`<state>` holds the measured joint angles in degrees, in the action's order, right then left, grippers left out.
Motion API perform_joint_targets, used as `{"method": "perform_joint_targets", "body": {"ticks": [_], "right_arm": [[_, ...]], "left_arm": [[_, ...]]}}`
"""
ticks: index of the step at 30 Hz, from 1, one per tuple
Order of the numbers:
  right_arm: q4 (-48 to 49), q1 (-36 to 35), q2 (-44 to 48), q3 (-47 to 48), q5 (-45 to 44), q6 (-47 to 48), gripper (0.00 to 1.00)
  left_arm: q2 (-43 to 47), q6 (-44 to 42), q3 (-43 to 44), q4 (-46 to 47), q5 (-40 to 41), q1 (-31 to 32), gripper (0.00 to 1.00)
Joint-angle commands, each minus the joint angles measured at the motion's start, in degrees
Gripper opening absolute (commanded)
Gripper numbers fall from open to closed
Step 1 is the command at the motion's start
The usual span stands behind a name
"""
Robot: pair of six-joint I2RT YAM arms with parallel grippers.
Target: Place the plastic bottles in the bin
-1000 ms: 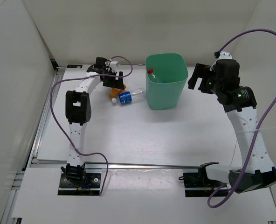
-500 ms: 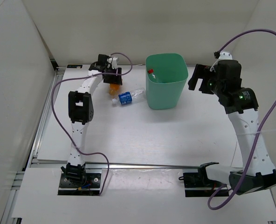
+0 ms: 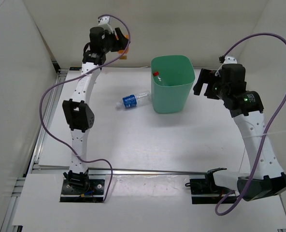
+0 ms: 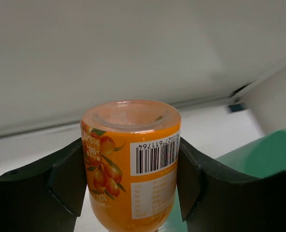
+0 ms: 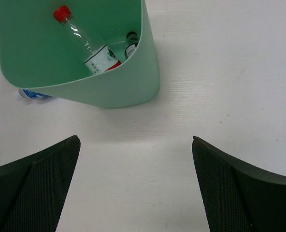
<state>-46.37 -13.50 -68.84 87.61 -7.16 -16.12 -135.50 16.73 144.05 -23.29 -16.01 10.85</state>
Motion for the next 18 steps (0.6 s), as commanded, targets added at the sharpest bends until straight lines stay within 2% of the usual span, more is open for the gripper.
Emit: {"method": "perform_joint_targets", "body": {"ticks": [1, 7, 10, 13, 18], "right_arm": [[1.81, 0.31, 1.34, -1.47, -0.22, -0.40, 1.00], [0.67, 0.31, 2.39, -1.48, -6.19, -1.72, 1.00], [0.05, 0.31, 2.39, -0.08, -6.99, -1.72, 1.00], [0.05, 0.31, 2.39, 0.45, -6.99, -1.72, 1.00], [0.05, 0.31, 3.53, -0.33, -6.99, -1.20, 1.00]], "left_arm": [[8.85, 13.21, 2.38, 13.16, -3.94, 5.13, 0.33], [10.17, 19.91, -0.25, 23.88, -5.08, 15.24, 0.38], [8.94, 20.71, -1.31, 25.57, -6.57, 19.71, 0.41], [8.15, 20.71, -4.55, 25.57, -7.90, 21.66, 0.49], [8.85, 14.66, -9.39, 25.05, -7.19, 22.46, 0.59]]}}
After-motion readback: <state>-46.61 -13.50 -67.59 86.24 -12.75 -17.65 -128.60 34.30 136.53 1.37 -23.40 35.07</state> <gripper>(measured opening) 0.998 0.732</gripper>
